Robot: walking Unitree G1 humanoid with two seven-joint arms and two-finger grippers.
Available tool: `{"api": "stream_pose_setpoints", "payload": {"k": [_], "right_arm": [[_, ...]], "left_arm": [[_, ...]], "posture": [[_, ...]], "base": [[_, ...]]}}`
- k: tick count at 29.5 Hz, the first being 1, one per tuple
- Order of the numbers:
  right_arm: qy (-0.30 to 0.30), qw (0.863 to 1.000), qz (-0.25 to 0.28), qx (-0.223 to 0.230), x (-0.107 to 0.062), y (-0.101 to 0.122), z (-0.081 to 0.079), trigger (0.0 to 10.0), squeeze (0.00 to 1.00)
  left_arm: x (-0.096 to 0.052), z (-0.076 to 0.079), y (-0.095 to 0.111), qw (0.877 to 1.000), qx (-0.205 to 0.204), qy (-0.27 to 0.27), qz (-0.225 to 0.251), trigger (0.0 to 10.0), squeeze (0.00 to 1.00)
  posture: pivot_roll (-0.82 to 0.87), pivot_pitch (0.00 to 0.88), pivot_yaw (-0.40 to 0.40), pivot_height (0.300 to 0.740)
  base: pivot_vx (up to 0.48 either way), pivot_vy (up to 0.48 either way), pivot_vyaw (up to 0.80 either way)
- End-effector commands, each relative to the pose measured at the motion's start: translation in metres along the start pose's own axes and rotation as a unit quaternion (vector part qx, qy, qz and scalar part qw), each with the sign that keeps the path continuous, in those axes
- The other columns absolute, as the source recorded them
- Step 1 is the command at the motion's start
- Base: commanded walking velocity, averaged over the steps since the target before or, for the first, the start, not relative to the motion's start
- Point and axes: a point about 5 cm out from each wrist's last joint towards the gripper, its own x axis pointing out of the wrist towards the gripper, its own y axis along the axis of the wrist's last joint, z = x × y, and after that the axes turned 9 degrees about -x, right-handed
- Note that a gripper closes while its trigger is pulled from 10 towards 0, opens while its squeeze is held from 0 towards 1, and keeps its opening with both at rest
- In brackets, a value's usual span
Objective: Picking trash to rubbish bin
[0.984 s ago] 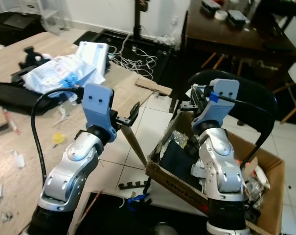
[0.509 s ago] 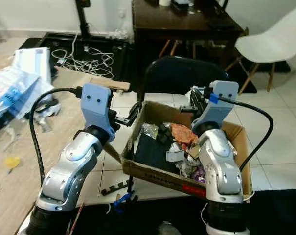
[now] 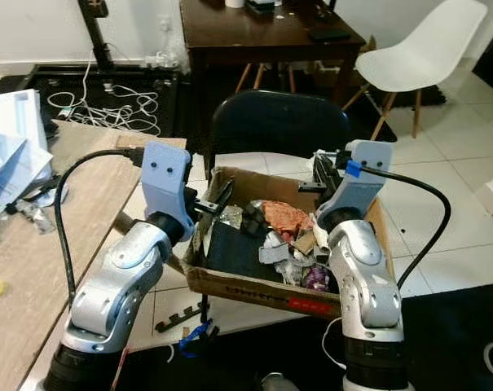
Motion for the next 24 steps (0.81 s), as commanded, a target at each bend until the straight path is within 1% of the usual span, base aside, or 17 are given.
{"api": "stream_pose_setpoints", "payload": {"k": [1,4,6,17,24], "right_arm": [[0.000,1.000,-0.006,0.004,-0.004,-0.002,0.001,10.0,0.00],[0.000,1.000,-0.008,0.004,-0.004,-0.003,0.001,10.0,0.00],[-0.001,1.000,-0.011,0.004,-0.005,-0.004,0.001,10.0,0.00],[-0.002,1.000,-0.023,0.003,-0.008,-0.011,0.002,10.0,0.00],[0.003,0.999,-0.038,-0.001,-0.008,-0.017,0.003,10.0,0.00]], "left_arm": [[-0.001,0.004,-0.002,1.000,-0.014,-0.011,-0.008,10.0,0.00],[-0.002,0.005,-0.002,1.000,-0.019,-0.013,-0.006,10.0,0.00],[-0.002,0.005,-0.001,1.000,-0.025,-0.014,-0.005,10.0,0.00],[-0.002,0.005,-0.001,1.000,-0.023,-0.018,-0.008,10.0,0.00],[-0.003,0.007,-0.002,1.000,-0.015,-0.021,-0.010,10.0,0.00]], "posture": [[0.07,0.176,-0.026,0.740],[0.07,0.176,-0.026,0.740],[0.07,0.180,-0.024,0.740],[0.07,0.186,-0.016,0.740],[0.08,0.186,-0.016,0.740]], "base": [[0.000,0.000,0.00],[0.000,0.000,0.00],[0.322,0.000,0.00],[0.399,0.000,0.00],[0.000,0.000,0.00]]}}
